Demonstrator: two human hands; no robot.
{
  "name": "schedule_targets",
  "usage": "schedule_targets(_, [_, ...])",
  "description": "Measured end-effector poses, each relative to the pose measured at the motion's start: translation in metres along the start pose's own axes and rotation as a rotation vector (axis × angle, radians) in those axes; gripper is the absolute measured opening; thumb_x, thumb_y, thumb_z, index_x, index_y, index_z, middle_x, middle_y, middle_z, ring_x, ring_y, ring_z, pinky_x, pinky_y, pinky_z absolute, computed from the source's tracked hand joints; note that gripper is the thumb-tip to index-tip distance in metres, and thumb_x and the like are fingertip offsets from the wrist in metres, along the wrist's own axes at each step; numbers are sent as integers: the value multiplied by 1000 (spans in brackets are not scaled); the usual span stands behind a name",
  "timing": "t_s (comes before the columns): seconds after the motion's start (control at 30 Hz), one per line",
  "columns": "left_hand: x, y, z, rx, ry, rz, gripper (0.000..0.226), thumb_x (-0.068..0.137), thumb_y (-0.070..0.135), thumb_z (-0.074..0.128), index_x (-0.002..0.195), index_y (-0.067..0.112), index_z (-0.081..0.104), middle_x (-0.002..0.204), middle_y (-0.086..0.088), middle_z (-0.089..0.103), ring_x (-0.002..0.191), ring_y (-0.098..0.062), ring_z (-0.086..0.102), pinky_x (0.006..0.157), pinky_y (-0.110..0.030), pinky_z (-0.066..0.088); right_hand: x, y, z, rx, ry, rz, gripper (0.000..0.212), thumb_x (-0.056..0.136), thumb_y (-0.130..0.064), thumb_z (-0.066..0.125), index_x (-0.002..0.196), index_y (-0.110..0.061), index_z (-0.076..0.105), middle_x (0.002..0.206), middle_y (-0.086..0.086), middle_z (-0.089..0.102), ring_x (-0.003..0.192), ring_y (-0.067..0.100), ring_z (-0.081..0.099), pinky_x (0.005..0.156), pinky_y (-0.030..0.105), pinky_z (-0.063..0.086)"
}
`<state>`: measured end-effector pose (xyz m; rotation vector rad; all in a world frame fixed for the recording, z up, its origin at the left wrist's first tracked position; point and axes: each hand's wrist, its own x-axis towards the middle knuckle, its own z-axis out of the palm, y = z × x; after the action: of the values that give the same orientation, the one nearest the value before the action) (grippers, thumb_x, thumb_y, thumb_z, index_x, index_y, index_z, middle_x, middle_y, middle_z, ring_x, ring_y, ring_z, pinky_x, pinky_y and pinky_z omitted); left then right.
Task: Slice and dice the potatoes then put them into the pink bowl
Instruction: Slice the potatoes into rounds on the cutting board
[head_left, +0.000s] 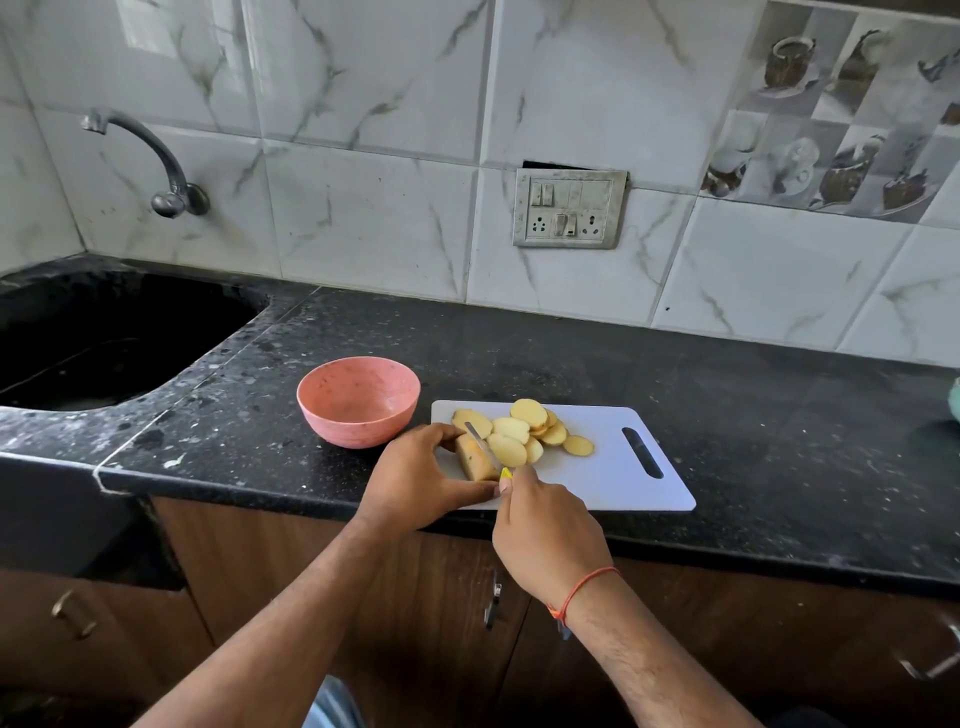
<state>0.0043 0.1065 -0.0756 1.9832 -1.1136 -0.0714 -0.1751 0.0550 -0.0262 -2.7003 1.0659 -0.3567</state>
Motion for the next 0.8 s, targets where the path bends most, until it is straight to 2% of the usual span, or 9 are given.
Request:
schedule_targets(0.23, [1, 0, 2, 10, 2, -14, 91, 49, 85, 85, 123, 33, 70, 109, 23, 69, 98, 1, 64, 88, -29, 57, 2, -2, 2, -34, 9, 2, 16, 111, -36, 35, 104, -24, 42, 76, -6, 55, 65, 10, 56, 49, 22, 33])
schedule_targets(0.43, [3, -3, 4, 14, 10, -33, 93, 47, 86, 84, 123, 34, 70, 110, 23, 69, 99, 2, 63, 89, -31, 58, 2, -4, 2, -55, -20, 11, 13, 108, -34, 43, 109, -22, 48, 81, -4, 58, 70, 12, 60, 56, 24, 46])
schedule_targets(0.6, [3, -3, 5, 0, 8, -50, 88, 48, 86, 80, 119, 34, 72, 107, 23, 70, 97, 0, 64, 88, -32, 59, 13, -13, -5, -43, -81, 28, 13, 106, -28, 47, 108, -18, 54, 75, -5, 44, 71, 16, 50, 55, 26, 35])
schedule_targets(0.7, [3, -2, 4, 2, -10, -49, 89, 49, 85, 77, 121, 34, 72, 108, 23, 70, 98, 0, 64, 89, -34, 60, 21, -18, -8, -55, -112, 39, 14, 103, -26, 49, 111, -18, 57, 77, -4, 44, 78, 20, 53, 64, 32, 43])
schedule_targets(0.8, [2, -1, 4, 4, 2, -37, 88, 50, 84, 81, 121, 33, 72, 109, 21, 70, 98, -1, 64, 89, -32, 59, 18, -12, -7, -87, -121, 24, 18, 104, -27, 48, 114, -18, 59, 79, -4, 47, 77, 17, 55, 63, 31, 44])
